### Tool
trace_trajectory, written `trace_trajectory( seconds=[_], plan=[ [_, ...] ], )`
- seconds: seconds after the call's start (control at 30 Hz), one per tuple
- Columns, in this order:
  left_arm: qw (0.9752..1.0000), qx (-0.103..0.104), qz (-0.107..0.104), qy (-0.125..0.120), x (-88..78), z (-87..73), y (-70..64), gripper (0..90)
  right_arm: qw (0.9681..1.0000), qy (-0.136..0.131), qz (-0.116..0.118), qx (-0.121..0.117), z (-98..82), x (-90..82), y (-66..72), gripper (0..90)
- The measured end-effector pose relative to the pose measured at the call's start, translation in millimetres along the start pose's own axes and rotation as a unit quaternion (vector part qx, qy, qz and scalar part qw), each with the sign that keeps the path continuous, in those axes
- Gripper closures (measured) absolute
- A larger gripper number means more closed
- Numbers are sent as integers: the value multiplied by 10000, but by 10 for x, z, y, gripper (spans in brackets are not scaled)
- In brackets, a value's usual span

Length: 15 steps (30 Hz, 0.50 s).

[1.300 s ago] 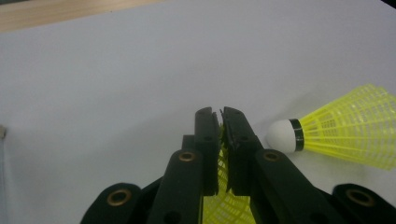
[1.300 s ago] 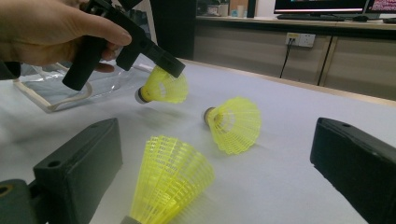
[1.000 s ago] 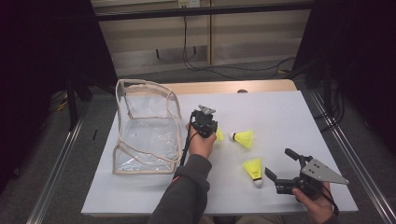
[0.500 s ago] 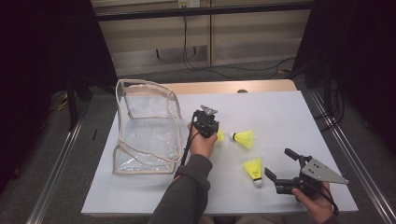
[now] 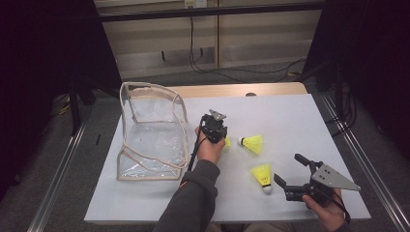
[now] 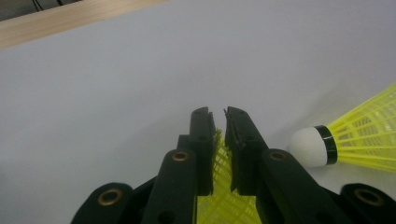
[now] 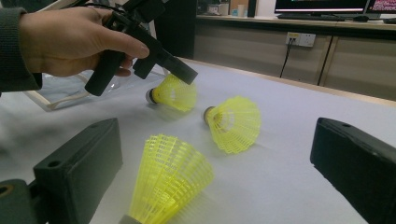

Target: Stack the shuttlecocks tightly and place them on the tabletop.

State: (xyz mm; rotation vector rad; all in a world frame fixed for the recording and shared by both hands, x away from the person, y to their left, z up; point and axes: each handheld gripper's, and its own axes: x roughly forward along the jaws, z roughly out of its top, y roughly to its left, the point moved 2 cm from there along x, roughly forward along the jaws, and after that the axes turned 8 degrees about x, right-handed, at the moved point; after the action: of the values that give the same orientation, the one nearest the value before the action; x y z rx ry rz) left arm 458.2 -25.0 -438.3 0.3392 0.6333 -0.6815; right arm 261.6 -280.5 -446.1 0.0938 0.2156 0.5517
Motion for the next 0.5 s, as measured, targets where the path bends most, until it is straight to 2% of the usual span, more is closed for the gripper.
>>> trace_trajectory(
  seconds=[0.5],
  plan=[
    [9999, 91, -110, 23, 31, 8, -47, 789, 10000, 20, 0, -4, -3, 2, -4, 17]
  ],
)
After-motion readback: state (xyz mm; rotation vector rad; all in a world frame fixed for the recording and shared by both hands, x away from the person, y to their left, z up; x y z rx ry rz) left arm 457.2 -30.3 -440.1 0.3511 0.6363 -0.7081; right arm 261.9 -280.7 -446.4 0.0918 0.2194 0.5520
